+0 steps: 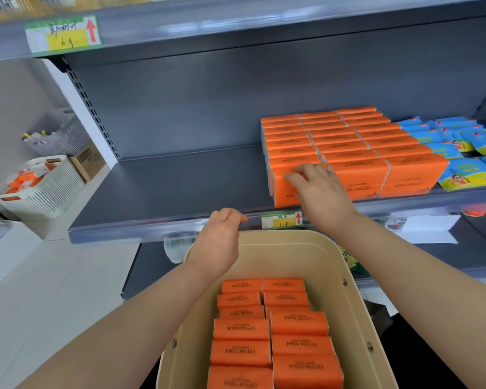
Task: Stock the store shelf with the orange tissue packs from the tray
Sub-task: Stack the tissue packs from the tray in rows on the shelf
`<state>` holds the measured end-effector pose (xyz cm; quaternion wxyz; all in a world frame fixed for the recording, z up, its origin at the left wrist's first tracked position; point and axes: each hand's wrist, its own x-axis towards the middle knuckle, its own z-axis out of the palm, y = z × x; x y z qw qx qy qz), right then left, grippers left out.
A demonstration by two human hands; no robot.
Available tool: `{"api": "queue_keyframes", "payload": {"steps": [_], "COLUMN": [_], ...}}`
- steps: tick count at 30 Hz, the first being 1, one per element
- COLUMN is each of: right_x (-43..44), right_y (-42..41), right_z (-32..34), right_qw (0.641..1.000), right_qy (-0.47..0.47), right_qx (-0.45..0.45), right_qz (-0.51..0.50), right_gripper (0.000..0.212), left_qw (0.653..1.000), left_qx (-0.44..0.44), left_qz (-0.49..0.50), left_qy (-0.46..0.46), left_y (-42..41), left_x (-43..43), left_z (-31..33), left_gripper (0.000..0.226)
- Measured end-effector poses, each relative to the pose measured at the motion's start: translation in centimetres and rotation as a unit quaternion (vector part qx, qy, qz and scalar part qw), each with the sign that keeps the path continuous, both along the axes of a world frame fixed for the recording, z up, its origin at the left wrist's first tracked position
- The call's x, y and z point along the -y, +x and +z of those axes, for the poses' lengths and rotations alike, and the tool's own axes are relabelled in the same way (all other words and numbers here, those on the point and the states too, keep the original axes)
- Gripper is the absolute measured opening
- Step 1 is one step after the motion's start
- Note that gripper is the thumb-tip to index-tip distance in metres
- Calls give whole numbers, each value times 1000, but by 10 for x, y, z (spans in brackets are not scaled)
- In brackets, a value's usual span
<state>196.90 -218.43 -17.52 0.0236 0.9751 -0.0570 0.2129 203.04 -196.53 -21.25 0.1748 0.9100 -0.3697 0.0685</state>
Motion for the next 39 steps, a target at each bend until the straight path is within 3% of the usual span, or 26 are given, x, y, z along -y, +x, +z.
{"api": "queue_keyframes", "payload": {"steps": [6, 10, 14, 20, 26, 33, 39], "right_x": [-34, -53, -68, -77, -77, -78, -78], "right_y": [-50, -86, -108, -108, -101, -99, -102], "right_z": [-41, -72, -93, -109, -126, -136, -119], "right_qw": [998, 991, 970, 948, 932, 913, 938], "right_qy": [9, 59, 112, 140, 154, 164, 114], "right_qx": [-43, -112, -213, -283, -329, -374, -328], "right_qz": [35, 49, 36, 35, 4, -8, -5], "right_gripper": [48, 39, 40, 43, 49, 41, 44], "left_qw": [997, 994, 986, 984, 982, 976, 968], "left_qx": [5, -55, -130, -151, -159, -186, -223], "left_qz": [-7, -28, 8, 25, 20, 20, -8], "left_qy": [77, 95, 99, 89, 96, 112, 118], "left_y": [-24, -46, -63, -64, -63, -66, -65], "left_x": [-27, -50, -70, -68, -65, -64, -66], "left_z": [-26, -57, -85, -91, -97, -95, -99], "left_gripper": [38, 36, 31, 29, 28, 26, 32]}}
